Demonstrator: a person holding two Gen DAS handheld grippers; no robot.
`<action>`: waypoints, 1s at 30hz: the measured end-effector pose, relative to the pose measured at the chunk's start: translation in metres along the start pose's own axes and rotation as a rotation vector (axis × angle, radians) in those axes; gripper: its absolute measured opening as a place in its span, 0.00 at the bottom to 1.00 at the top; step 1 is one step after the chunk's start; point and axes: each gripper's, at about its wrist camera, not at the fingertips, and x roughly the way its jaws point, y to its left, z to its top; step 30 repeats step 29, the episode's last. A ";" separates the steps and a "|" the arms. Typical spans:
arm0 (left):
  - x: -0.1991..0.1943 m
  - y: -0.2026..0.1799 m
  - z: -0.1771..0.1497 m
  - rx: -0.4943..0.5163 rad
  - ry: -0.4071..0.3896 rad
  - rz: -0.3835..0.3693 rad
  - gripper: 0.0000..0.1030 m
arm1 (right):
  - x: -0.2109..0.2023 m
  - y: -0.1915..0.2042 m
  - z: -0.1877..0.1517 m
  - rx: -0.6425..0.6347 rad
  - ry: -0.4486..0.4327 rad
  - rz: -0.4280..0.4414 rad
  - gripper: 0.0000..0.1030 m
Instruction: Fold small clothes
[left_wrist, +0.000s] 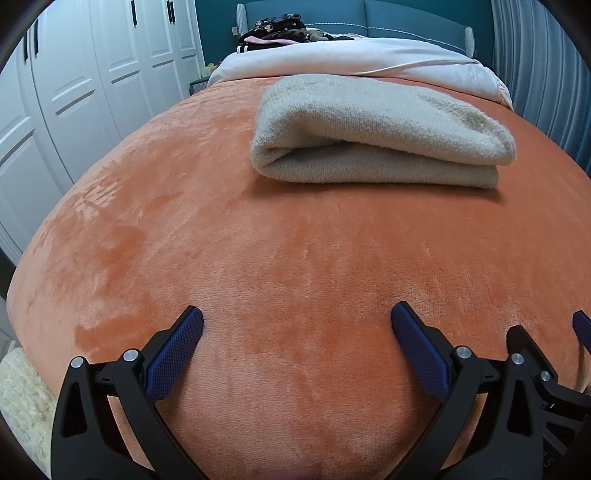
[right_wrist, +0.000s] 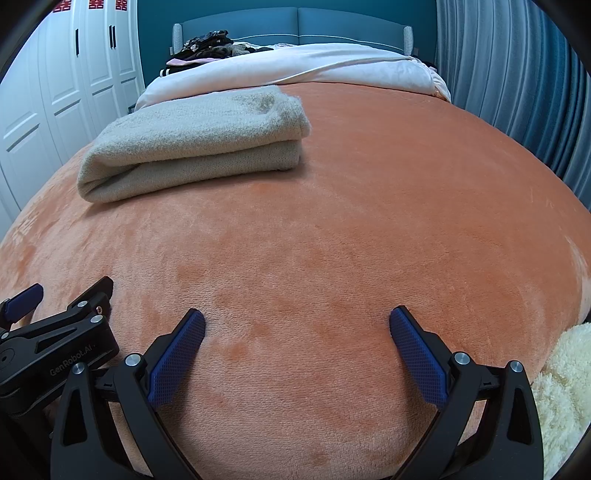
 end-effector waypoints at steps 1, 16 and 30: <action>0.001 0.001 0.002 -0.004 0.014 -0.002 0.96 | 0.000 0.000 0.000 0.006 0.000 0.003 0.95; 0.010 0.004 0.010 -0.006 0.011 0.008 0.96 | 0.005 0.004 0.003 0.022 -0.003 -0.009 0.95; 0.012 0.007 0.011 -0.005 0.024 0.003 0.96 | 0.005 0.005 0.004 0.019 -0.004 -0.013 0.95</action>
